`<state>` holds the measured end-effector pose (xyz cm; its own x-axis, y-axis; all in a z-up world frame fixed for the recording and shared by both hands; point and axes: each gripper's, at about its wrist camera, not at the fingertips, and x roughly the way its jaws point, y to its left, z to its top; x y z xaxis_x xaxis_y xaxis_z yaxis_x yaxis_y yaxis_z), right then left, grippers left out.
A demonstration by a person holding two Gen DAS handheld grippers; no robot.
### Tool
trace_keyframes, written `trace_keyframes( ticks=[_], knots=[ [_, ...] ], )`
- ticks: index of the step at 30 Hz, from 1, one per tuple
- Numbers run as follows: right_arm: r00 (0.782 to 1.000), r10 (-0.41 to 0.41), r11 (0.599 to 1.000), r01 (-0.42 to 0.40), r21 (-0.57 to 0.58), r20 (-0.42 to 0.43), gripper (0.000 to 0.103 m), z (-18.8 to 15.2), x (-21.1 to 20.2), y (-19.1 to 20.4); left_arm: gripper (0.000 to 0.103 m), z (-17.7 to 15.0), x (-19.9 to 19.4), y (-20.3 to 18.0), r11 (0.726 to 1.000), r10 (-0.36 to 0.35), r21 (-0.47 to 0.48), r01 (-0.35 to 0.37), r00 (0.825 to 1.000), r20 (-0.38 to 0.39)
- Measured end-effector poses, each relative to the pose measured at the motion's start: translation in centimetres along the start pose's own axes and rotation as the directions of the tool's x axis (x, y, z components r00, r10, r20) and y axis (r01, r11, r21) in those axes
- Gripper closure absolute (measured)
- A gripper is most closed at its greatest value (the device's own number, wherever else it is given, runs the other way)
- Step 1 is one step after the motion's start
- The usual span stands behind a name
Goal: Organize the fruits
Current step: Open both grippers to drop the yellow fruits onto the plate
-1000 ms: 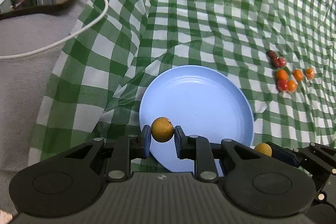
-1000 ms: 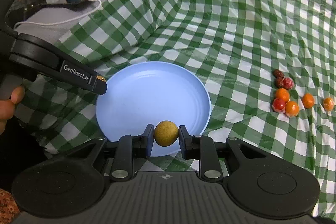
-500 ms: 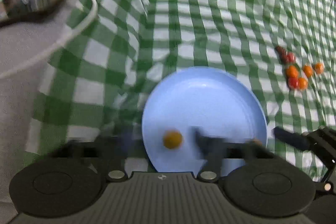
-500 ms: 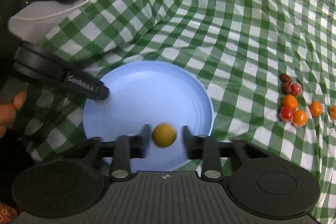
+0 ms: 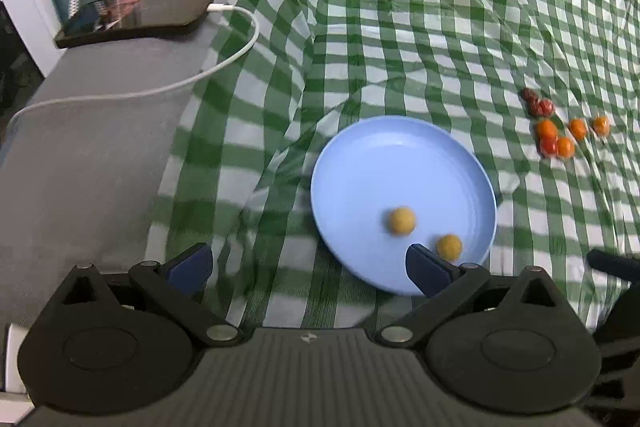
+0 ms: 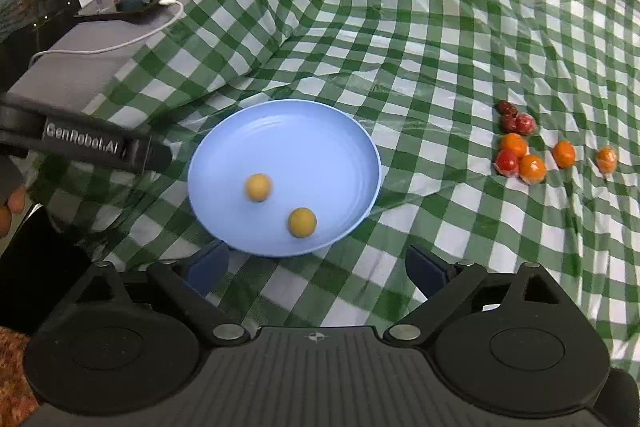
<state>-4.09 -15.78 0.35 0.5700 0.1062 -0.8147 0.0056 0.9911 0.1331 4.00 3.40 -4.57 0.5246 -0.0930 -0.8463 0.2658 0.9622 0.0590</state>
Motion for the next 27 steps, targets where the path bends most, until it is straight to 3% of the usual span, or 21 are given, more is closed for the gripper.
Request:
trace_keyframes(
  ticks=[15, 27],
  knots=[
    [0.985, -0.018, 1.000, 0.018, 0.000, 0.174, 0.005, -2.0, -6.6, 1.0, 0.000, -2.9, -6.0, -1.2, 1.000, 0.027, 0.009, -0.028, 0.995, 0.093],
    [0.976, -0.018, 1.000, 0.018, 0.002, 0.218, 0.004, -2.7, -8.5, 1.1, 0.000, -3.9, -7.2, -2.3, 0.999, 0.032, 0.040, -0.036, 0.994, 0.108]
  ],
)
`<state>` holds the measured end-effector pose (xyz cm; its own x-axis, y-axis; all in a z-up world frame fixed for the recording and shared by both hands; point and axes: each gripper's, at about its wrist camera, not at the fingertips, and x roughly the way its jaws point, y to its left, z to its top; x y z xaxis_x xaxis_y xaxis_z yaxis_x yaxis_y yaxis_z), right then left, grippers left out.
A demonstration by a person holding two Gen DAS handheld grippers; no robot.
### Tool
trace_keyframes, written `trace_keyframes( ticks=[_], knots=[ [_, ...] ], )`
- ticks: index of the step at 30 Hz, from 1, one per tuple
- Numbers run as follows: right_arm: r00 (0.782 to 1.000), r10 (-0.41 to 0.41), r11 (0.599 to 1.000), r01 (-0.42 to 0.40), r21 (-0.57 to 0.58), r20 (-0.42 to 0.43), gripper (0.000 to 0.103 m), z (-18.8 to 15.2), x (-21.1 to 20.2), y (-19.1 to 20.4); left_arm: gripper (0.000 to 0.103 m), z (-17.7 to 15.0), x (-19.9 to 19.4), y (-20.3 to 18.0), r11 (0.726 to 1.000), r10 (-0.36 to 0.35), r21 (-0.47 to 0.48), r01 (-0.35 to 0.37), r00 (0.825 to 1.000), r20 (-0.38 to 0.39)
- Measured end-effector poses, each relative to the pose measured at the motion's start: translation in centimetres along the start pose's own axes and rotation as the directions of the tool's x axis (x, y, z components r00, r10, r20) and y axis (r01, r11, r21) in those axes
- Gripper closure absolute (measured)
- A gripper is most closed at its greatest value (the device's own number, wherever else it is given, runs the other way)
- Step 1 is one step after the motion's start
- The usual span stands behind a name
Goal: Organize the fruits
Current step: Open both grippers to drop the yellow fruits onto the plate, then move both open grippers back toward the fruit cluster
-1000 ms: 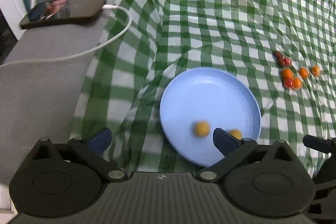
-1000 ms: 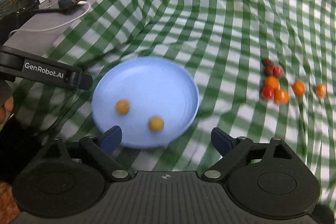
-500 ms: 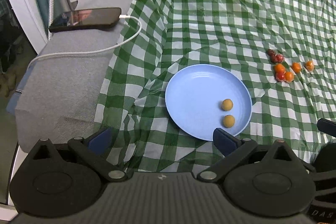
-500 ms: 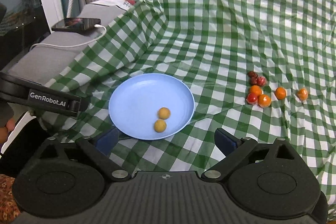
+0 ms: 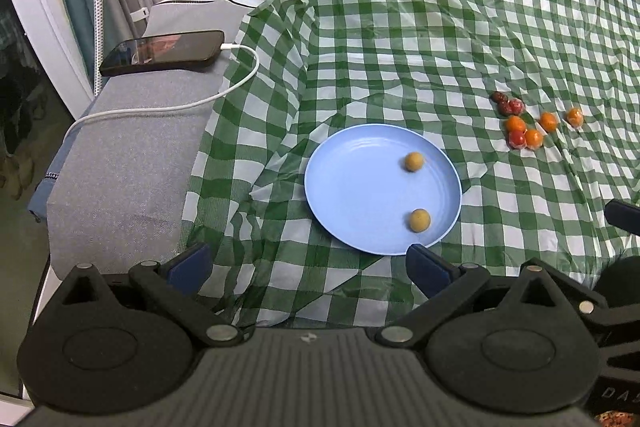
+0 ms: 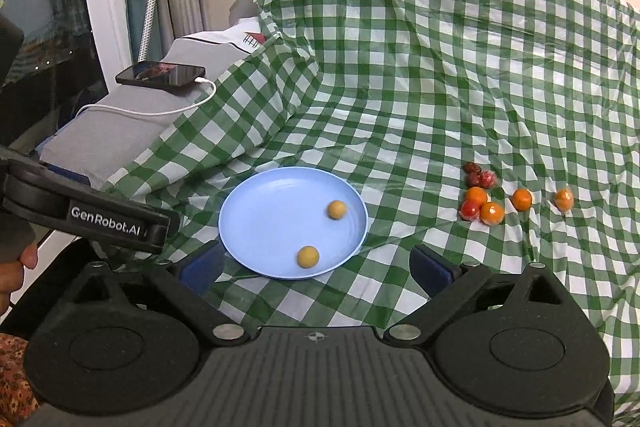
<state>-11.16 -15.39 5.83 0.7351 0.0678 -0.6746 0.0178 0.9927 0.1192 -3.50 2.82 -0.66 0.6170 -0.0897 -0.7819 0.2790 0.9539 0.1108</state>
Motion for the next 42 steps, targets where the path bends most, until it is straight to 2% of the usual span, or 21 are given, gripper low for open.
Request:
trace_keyframes(
  ticks=[28, 42],
  knots=[
    [0.998, 0.025, 0.997, -0.020, 0.079, -0.053, 0.004, -0.7, 2.0, -1.4, 0.000, 0.0, 1.9, -1.4, 0.996, 0.030, 0.090, -0.024, 0.997, -0.070],
    [0.998, 0.011, 0.986, 0.001, 0.168, -0.068, 0.004, -1.5, 3.7, -4.0, 0.000, 0.4, 3.4, -2.9, 0.986, 0.053, 0.160, -0.036, 0.993, -0.104]
  ],
)
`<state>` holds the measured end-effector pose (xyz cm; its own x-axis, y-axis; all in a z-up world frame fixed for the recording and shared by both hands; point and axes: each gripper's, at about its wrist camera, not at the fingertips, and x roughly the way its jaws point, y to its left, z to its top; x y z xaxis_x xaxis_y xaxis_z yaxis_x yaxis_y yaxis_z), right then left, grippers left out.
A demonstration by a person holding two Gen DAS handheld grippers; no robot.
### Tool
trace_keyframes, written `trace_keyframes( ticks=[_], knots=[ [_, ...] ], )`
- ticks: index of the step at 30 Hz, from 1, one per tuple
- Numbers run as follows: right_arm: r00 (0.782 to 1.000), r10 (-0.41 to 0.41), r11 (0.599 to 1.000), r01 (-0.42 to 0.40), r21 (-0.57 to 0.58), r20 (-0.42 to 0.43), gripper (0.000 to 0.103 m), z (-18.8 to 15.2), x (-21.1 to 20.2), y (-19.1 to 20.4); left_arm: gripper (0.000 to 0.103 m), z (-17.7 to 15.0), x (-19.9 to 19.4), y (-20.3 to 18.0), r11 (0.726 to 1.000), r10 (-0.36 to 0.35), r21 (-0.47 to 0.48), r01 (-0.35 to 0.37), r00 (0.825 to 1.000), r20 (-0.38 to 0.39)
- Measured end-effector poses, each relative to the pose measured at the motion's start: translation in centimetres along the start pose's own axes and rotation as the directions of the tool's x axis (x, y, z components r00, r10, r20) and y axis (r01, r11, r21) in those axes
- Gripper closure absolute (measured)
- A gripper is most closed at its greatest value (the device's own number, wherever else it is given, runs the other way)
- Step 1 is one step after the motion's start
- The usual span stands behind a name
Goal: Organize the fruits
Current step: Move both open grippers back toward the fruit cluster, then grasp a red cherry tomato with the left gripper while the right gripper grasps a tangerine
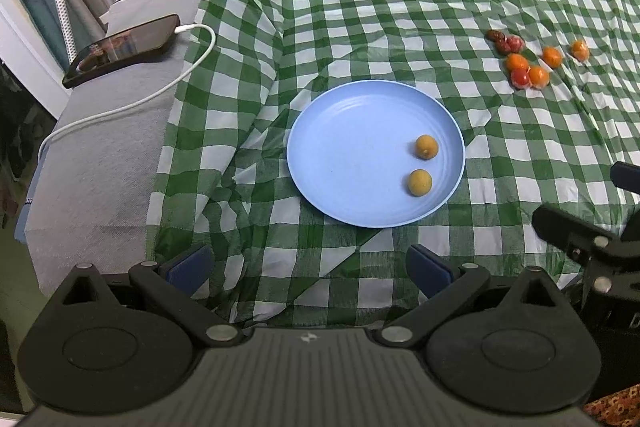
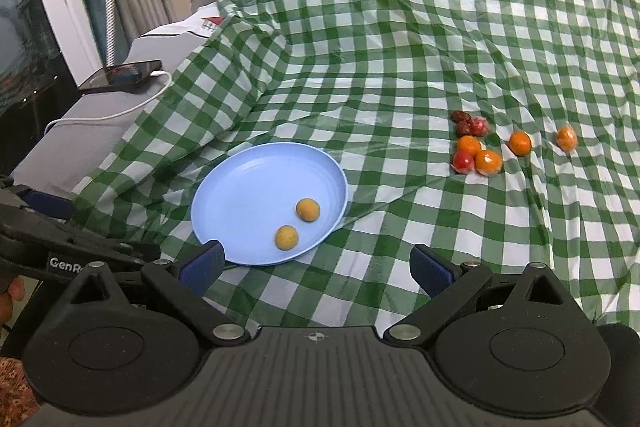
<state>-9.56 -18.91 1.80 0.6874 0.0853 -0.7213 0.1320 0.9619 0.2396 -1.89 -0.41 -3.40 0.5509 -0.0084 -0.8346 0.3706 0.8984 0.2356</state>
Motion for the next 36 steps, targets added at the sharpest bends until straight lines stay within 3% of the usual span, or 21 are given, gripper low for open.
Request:
trace_keyframes(
  ticks=[6, 16, 18, 21, 27, 30, 32, 36],
  knots=[
    [0.998, -0.063, 0.997, 0.061, 0.050, 0.022, 0.004, 0.4, 0.6, -2.7, 0.000, 1.5, 0.6, -1.3, 0.999, -0.020, 0.029, 0.019, 1.000, 0.018],
    [0.960, -0.269, 0.958, 0.259, 0.127, 0.074, 0.005, 1.2, 1.5, -11.5, 0.000, 7.3, 2.5, -8.5, 0.976, -0.181, 0.143, 0.163, 0.977, 0.117],
    [0.954, -0.286, 0.954, 0.275, 0.123, 0.085, 0.016, 1.6, 2.1, -13.3, 0.000, 8.5, 3.4, -10.4, 0.965, -0.217, 0.175, 0.193, 0.968, 0.129],
    [0.953, -0.291, 0.953, 0.280, 0.114, 0.087, 0.034, 2.6, 3.7, -16.1, 0.001, 10.2, 5.1, -13.0, 0.947, -0.272, 0.217, 0.236, 0.950, 0.154],
    [0.966, -0.245, 0.969, 0.244, 0.032, 0.077, 0.043, 4.6, 9.1, -20.1, 0.016, 13.8, 9.9, -18.6, 0.885, -0.376, 0.349, 0.308, 0.914, 0.149],
    [0.981, -0.189, 0.980, 0.192, -0.061, 0.046, 0.045, 5.4, 12.3, -21.2, 0.028, 15.5, 12.9, -20.7, 0.851, -0.399, 0.410, 0.329, 0.912, 0.095],
    [0.989, -0.149, 0.978, 0.149, -0.143, 0.010, 0.045, 5.7, 14.4, -21.7, 0.028, 16.4, 14.6, -21.5, 0.835, -0.402, 0.436, 0.336, 0.913, 0.067],
    [0.993, -0.109, 0.972, 0.099, -0.212, -0.037, 0.045, 6.6, 18.3, -22.6, 0.028, 17.3, 16.3, -21.5, 0.828, -0.398, 0.446, 0.339, 0.916, 0.044]
  ],
)
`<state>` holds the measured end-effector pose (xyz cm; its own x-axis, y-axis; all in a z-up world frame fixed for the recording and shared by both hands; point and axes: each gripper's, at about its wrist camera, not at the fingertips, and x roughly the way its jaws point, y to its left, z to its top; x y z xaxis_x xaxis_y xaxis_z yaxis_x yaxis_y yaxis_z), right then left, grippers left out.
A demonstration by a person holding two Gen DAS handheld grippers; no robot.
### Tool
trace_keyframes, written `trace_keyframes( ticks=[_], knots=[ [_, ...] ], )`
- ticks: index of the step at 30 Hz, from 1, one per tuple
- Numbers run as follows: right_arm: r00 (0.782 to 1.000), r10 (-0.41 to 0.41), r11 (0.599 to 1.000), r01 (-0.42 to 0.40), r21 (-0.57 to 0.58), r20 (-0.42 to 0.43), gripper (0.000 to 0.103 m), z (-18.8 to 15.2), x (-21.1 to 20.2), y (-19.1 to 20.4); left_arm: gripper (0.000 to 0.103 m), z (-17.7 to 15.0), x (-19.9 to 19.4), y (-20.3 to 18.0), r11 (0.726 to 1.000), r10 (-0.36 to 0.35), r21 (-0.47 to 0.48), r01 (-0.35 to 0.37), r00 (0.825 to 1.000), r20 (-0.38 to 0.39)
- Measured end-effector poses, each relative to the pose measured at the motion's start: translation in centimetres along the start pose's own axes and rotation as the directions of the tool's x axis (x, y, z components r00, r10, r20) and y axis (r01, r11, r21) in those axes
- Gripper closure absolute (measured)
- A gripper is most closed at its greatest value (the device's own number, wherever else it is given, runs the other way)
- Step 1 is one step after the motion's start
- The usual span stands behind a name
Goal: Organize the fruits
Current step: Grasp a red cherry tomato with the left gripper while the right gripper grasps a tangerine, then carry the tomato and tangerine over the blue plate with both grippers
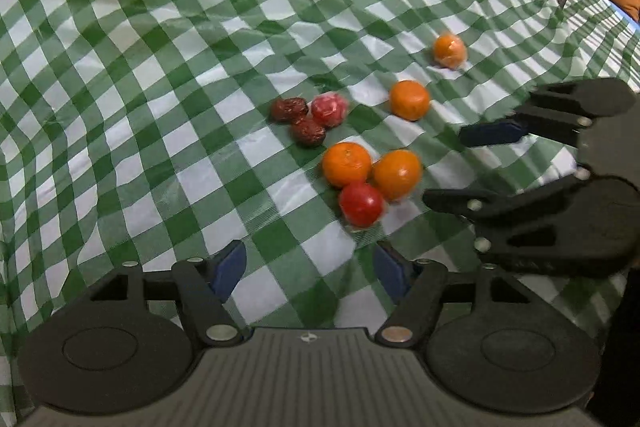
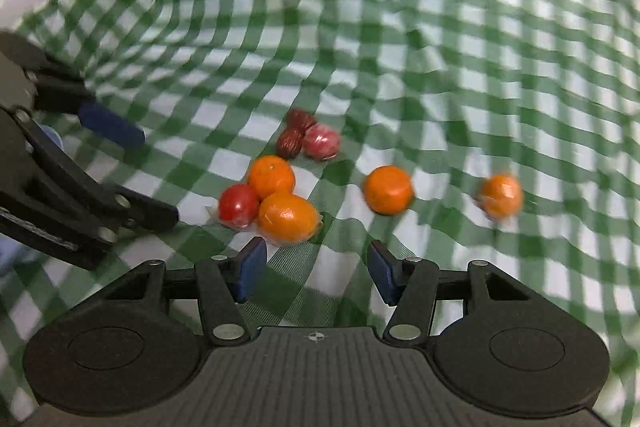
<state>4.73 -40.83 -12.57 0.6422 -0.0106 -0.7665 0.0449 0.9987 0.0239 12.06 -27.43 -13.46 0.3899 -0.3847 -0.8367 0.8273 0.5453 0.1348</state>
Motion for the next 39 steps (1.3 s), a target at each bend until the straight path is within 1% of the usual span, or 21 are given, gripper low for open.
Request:
trace_keyframes(
  ticks=[3, 4, 5, 7, 8, 10, 12, 13, 16, 17, 18, 19, 20, 21, 23, 24, 27, 30, 33, 36, 39],
  knots=[
    [0.999, 0.047, 0.999, -0.047, -0.005, 0.001, 0.045, 0.2, 2.0, 0.1, 0.027, -0.2, 0.5, 0.7, 1.000, -0.021, -0.014, 0.021, 1.000, -0.020],
    [0.999, 0.049, 0.999, -0.049, -0.010, 0.010, 0.045, 0.1, 2.4, 0.4, 0.027, -0.2, 0.7, 0.6, 1.000, -0.029, -0.013, 0.028, 0.999, -0.024],
    [0.999, 0.041, 0.999, -0.041, -0.022, 0.017, 0.047, 0.0, 2.6, 0.6, 0.027, -0.2, 1.0, 0.5, 0.999, -0.037, -0.009, 0.037, 0.999, -0.027],
    [0.997, 0.054, 0.998, -0.053, -0.027, 0.047, 0.062, -0.5, 2.3, 0.7, 0.027, 0.0, 1.5, 0.0, 0.998, -0.057, 0.005, 0.057, 0.998, -0.027],
    [0.998, 0.041, 0.999, -0.040, -0.020, 0.056, 0.067, -0.6, 2.0, 0.7, 0.027, 0.1, 1.7, -0.3, 0.998, -0.068, 0.010, 0.068, 0.997, -0.026],
    [0.997, -0.023, 1.000, 0.024, -0.008, 0.077, 0.067, -1.0, 1.0, 0.4, 0.027, 0.5, 2.3, -1.1, 0.996, -0.084, 0.020, 0.085, 0.996, -0.021],
    [0.992, -0.088, 0.995, 0.083, 0.053, 0.091, 0.067, -1.6, -0.4, -0.4, 0.025, 1.0, 2.8, -1.9, 0.995, -0.094, 0.023, 0.094, 0.995, -0.015],
    [0.989, -0.121, 0.989, 0.113, 0.091, 0.082, 0.067, -1.9, -0.8, -1.0, 0.022, 1.3, 3.1, -2.2, 0.995, -0.096, 0.021, 0.096, 0.995, -0.011],
    [0.975, -0.218, 0.961, 0.207, 0.185, 0.041, 0.067, -3.0, -1.6, -2.7, 0.022, 2.2, 4.0, -3.0, 0.995, -0.095, 0.009, 0.095, 0.995, -0.005],
    [0.972, -0.236, 0.951, 0.226, 0.211, 0.021, 0.067, -3.3, -1.5, -3.2, 0.026, 2.4, 4.2, -3.1, 0.996, -0.093, 0.002, 0.093, 0.996, -0.006],
    [0.970, -0.243, 0.943, 0.236, 0.234, 0.001, 0.066, -3.7, -1.2, -3.7, 0.040, 2.6, 4.5, -3.1, 0.996, -0.089, -0.011, 0.088, 0.996, -0.016],
    [0.968, -0.249, 0.935, 0.246, 0.255, -0.020, 0.066, -3.9, -0.9, -4.0, 0.058, 2.7, 4.9, -3.1, 0.996, -0.088, -0.024, 0.088, 0.996, -0.033],
    [0.968, -0.248, 0.929, 0.248, 0.274, -0.036, 0.064, -4.0, -0.5, -4.3, 0.061, 2.8, 5.1, -2.9, 0.995, -0.089, -0.042, 0.087, 0.995, -0.047],
    [0.969, -0.246, 0.928, 0.243, 0.282, -0.027, 0.063, -4.1, -0.4, -4.4, 0.070, 2.8, 5.0, -2.7, 0.995, -0.084, -0.062, 0.081, 0.996, -0.042],
    [0.967, -0.254, 0.933, 0.249, 0.261, -0.013, 0.062, -4.1, -0.1, -4.4, 0.071, 2.9, 4.7, -2.3, 0.993, -0.087, -0.082, 0.083, 0.995, -0.048],
    [0.966, -0.259, 0.933, 0.254, 0.254, -0.013, 0.064, -4.0, 0.0, -4.4, 0.071, 2.9, 4.4, -2.1, 0.993, -0.079, -0.092, 0.074, 0.996, -0.048],
    [0.961, -0.275, 0.924, 0.268, 0.272, -0.014, 0.065, -3.7, -0.9, -4.2, 0.072, 2.8, 2.6, -1.7, 0.994, -0.035, -0.103, 0.030, 0.999, -0.041],
    [0.960, -0.279, 0.913, 0.264, 0.312, 0.006, 0.065, -3.4, -3.0, -3.6, 0.072, 2.5, 0.3, -1.2, 0.990, 0.033, -0.137, -0.041, 0.998, -0.062],
    [0.968, -0.249, 0.912, 0.227, 0.342, 0.021, 0.065, -3.3, -5.7, -2.3, 0.071, 1.8, -2.5, -0.7, 0.981, 0.105, -0.156, -0.117, 0.991, -0.087],
    [0.976, -0.212, 0.925, 0.187, 0.331, 0.042, 0.065, -3.3, -8.4, 0.1, 0.071, 0.6, -5.3, 0.0, 0.971, 0.128, -0.191, -0.146, 0.987, -0.100],
    [0.986, -0.155, 0.940, 0.129, 0.316, 0.058, 0.065, -3.2, -10.9, 2.8, 0.071, -0.9, -8.2, 0.5, 0.961, 0.158, -0.214, -0.176, 0.982, -0.101]
  ],
)
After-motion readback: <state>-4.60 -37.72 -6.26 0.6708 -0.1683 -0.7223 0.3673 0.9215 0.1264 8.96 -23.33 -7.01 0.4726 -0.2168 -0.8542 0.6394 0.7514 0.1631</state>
